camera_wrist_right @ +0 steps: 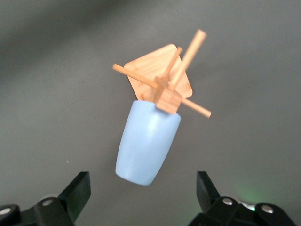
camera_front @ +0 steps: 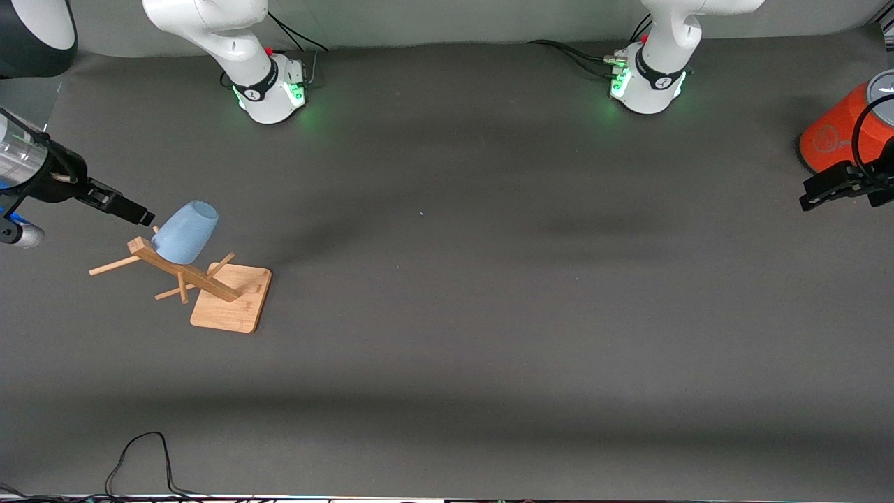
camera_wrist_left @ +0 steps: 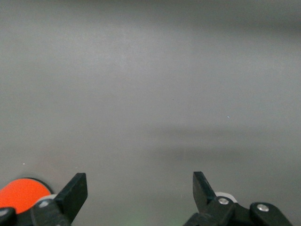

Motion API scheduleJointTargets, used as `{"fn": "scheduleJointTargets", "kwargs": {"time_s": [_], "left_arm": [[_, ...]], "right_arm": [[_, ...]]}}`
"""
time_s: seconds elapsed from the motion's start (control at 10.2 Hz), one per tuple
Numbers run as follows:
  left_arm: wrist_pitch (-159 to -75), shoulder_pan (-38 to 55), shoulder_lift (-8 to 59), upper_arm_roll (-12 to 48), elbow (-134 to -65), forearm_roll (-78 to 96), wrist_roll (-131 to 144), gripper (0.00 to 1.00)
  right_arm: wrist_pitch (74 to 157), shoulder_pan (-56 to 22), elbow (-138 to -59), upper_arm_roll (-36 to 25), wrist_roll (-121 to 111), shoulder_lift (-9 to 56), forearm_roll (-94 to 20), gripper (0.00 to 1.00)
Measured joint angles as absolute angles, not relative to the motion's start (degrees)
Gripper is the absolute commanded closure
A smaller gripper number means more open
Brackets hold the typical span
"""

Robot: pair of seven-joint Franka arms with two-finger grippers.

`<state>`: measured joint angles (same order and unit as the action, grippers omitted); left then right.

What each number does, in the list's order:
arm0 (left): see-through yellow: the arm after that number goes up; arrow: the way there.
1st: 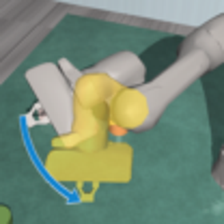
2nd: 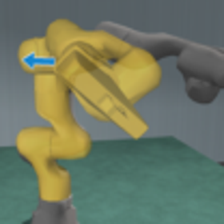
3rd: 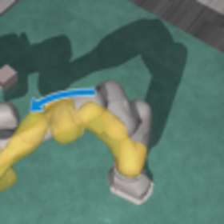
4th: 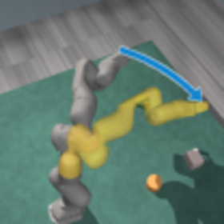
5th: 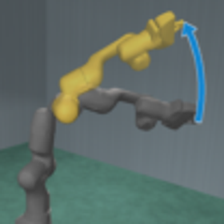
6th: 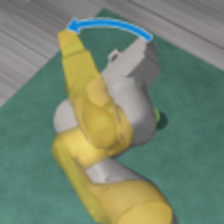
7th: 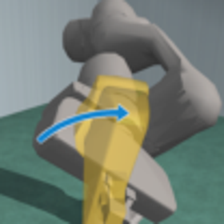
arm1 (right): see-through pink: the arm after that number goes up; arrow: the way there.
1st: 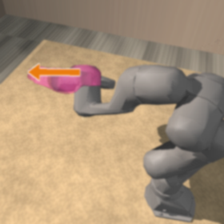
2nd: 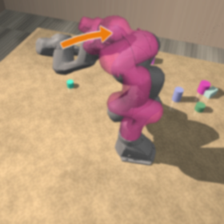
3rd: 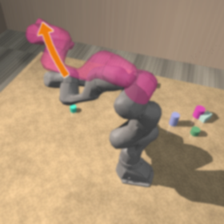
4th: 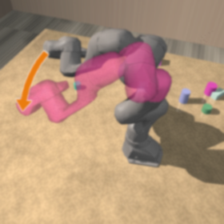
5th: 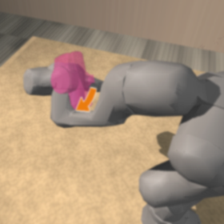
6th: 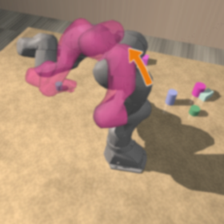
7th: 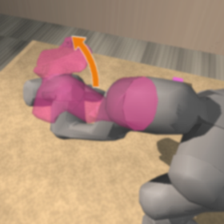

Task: Rotate and upright cup with both arms
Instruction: 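Reach the right gripper to the blue cup on the wooden stand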

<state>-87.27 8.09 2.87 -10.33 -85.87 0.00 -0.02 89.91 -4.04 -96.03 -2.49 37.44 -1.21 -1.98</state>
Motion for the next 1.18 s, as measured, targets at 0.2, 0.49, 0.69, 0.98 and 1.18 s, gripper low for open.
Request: {"fn": "scheduleJointTargets", "kwargs": {"time_s": [0.2,0.49,0.69,0.98,1.18], "left_arm": [[-87.3,8.1,2.9,-10.3,-85.9,0.0,0.0,0.0],[-87.3,8.1,2.9,-10.3,-85.9,0.0,0.0,0.0],[-87.3,8.1,2.9,-10.3,-85.8,0.0,0.0,0.0],[-87.3,8.1,2.9,-10.3,-85.8,0.0,0.0,0.0],[-87.3,8.1,2.9,-10.3,-85.8,0.0,0.0,0.0]], "right_arm": [[89.9,-4.0,-98.2,-2.5,45.3,-2.7,-2.3,0.0],[91.1,-3.9,-100.6,-3.1,48.9,-3.3,-3.7,0.0],[95.3,-3.9,-104.4,-3.9,49.5,-3.3,-4.1,0.0],[104.5,-3.9,-110.8,-4.0,49.7,-2.7,-5.4,0.0],[108.0,-3.9,-113.7,-4.0,49.8,-2.2,-6.3,0.0]]}}
